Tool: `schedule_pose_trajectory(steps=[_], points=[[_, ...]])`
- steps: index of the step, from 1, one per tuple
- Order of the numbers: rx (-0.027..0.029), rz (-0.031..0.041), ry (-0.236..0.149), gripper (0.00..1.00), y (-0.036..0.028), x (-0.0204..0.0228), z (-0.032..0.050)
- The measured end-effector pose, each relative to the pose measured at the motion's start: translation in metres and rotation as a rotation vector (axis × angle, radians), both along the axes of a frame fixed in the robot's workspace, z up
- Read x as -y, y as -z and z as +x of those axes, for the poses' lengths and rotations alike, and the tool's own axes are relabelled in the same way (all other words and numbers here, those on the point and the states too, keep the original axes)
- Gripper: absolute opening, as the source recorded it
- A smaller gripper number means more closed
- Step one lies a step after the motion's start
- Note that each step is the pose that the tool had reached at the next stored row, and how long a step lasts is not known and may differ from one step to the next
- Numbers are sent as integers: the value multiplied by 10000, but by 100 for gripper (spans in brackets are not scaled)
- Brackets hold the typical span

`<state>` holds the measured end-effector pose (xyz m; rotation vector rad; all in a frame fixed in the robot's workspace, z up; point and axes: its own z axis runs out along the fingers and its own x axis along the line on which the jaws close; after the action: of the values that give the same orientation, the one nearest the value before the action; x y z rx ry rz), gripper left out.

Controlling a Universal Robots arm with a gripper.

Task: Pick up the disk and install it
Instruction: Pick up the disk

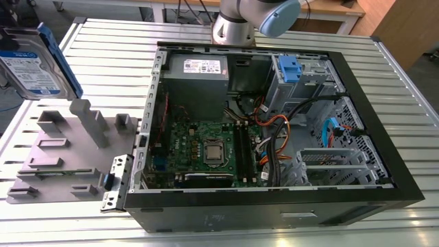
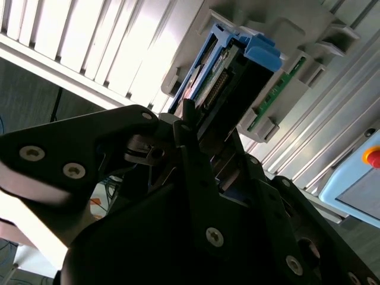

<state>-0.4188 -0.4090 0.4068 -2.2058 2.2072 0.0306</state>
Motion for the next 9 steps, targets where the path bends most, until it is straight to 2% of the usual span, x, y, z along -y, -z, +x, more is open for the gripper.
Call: schedule_pose_trajectory(steps=[9], points=[[1, 0, 0, 35, -81, 0, 0]])
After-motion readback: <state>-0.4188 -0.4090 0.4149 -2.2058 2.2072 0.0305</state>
